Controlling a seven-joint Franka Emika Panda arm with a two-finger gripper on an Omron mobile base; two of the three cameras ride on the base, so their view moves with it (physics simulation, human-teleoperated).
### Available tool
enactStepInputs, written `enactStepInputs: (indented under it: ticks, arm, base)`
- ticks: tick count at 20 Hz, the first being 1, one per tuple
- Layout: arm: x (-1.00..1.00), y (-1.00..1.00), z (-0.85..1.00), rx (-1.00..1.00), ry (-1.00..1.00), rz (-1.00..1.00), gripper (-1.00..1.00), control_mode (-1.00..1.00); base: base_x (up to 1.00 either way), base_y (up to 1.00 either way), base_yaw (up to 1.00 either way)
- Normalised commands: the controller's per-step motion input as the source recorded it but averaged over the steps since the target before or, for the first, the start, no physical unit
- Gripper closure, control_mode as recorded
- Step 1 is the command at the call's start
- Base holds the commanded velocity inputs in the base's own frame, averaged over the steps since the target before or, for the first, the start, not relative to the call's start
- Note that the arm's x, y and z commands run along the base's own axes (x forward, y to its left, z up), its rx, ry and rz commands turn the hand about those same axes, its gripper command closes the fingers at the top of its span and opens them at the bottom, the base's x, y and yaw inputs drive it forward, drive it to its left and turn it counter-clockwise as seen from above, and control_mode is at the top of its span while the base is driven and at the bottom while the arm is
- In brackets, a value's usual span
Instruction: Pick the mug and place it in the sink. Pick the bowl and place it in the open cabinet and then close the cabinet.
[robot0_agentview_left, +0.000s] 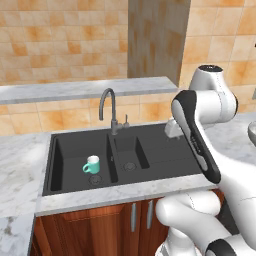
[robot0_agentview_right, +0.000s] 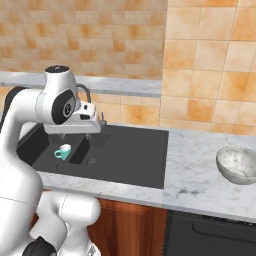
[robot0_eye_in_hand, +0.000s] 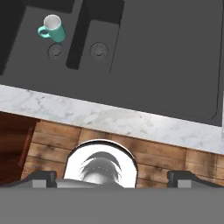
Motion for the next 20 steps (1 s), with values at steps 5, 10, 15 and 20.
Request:
enactStepInputs:
  ticks: [5, 10, 15, 20]
  arm:
    - [-0.24, -0.66, 0.0, 0.0, 0.0, 0.0, -1.0, -1.0]
    - [-0.09, -0.69, 0.0, 0.0, 0.0, -0.01, -1.0, -1.0]
    - [-0.04, -0.74, 0.0, 0.0, 0.0, -0.04, -1.0, -1.0]
    - [0.0, -0.7, 0.0, 0.0, 0.02, -0.06, -1.0, -1.0]
  base:
    - [0.0, 0.0, 0.0]
    - [0.0, 0.0, 0.0]
    - [0.0, 0.0, 0.0]
    - [0.0, 0.0, 0.0]
